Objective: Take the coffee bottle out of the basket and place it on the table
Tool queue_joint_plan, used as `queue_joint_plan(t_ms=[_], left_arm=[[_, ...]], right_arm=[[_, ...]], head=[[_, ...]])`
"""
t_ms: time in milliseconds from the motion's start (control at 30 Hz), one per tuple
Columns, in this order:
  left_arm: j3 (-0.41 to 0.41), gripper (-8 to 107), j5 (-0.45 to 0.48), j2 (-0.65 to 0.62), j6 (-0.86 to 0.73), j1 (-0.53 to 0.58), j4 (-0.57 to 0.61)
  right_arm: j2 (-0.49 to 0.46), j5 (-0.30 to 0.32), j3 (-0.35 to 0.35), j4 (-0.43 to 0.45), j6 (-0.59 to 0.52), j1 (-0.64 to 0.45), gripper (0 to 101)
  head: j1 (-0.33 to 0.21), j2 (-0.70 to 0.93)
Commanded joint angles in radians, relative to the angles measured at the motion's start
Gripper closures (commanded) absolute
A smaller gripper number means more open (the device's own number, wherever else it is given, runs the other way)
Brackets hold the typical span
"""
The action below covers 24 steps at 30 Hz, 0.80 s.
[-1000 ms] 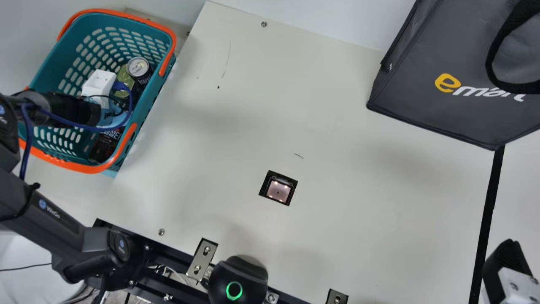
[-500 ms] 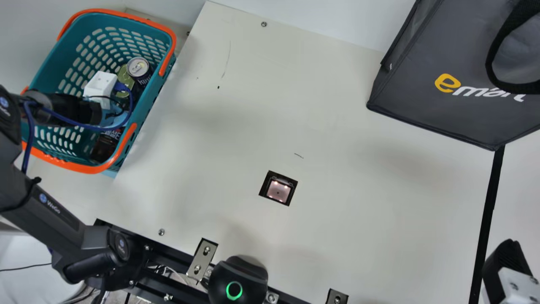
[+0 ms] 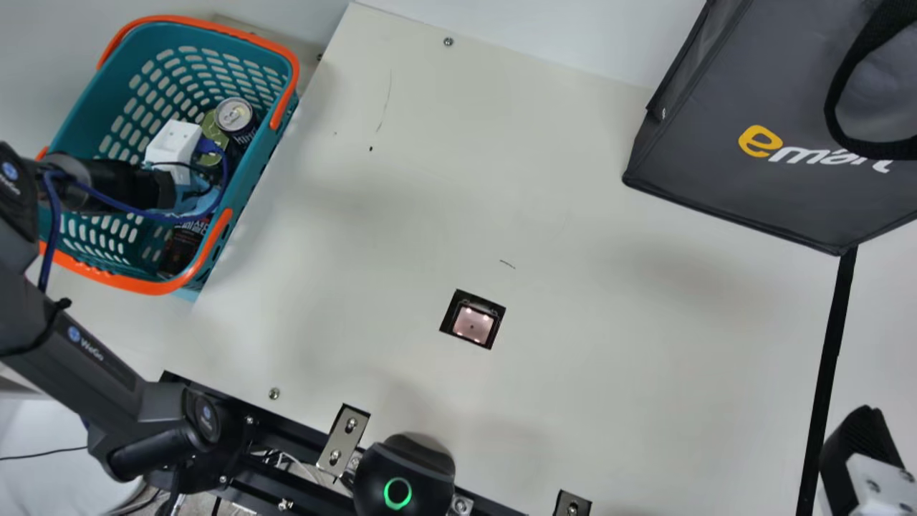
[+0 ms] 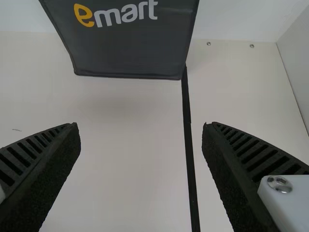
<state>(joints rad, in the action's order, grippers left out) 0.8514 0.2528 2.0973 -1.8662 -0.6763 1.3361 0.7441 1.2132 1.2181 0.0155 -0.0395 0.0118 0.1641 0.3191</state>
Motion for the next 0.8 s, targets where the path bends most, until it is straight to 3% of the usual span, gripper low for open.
queue_joint_plan(t_ms=[0,767], left_arm=[[-0.003,89,0.002,-0.013,0.010,0.000,-0.002],[-0.022,89,0.048,-0.222,0.271,-0.022,-0.218]], right_arm=[[0.000,0.000,0.000,0.000,0.000,0.000,11],[0.000,0.001,0.000,0.000,0.000,0.000,11]], head=[[-0.026,0.002],[-0.026,0.002]])
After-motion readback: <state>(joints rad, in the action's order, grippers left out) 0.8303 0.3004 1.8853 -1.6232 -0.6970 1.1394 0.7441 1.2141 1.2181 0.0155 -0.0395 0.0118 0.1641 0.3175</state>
